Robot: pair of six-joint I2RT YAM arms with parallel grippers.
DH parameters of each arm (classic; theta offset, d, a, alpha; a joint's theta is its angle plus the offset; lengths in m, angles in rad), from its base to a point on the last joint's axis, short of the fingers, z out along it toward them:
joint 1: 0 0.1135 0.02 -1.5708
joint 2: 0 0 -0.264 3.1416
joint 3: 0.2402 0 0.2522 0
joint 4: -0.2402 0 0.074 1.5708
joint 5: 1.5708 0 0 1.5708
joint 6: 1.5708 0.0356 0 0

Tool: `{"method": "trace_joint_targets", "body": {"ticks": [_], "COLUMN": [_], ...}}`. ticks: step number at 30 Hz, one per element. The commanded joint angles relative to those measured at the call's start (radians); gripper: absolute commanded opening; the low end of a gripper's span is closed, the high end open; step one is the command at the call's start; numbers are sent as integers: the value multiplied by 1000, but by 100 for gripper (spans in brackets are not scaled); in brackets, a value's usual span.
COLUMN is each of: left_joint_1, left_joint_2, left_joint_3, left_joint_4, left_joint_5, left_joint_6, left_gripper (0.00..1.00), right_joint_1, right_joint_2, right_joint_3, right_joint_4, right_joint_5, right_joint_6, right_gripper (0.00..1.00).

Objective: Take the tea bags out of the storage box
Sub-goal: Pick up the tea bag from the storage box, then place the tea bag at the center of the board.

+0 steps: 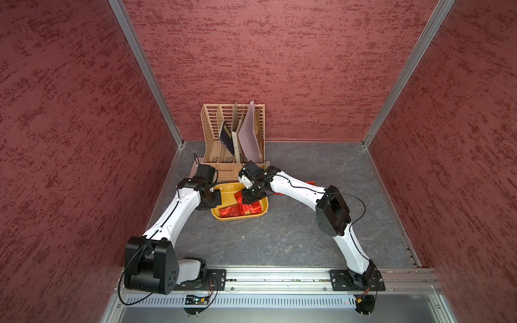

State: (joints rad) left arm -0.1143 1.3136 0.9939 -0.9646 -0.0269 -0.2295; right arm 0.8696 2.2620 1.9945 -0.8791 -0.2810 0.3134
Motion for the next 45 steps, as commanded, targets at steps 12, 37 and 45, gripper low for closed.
{"method": "trace_joint_targets", "body": {"ticks": [12,37,45], "left_joint_1": [-7,5,22], "left_joint_2": [-14,-16,-17], "left_joint_3": [-2,-2,0], "left_joint_4": [30,27,24], "left_joint_5": [17,-9,-21], "left_joint_6": [-5,-11,-13], "left_gripper": [0,0,0], "right_joint_1": [-3,-260,-276], "right_joint_2": [-60,-601,-630], "right_joint_3": [4,-650,-947], "right_joint_4": [15,342,537], "right_joint_5": [-39,-261,-263], "right_joint_6": [26,259,346], "right_gripper": [16,7,7]}}
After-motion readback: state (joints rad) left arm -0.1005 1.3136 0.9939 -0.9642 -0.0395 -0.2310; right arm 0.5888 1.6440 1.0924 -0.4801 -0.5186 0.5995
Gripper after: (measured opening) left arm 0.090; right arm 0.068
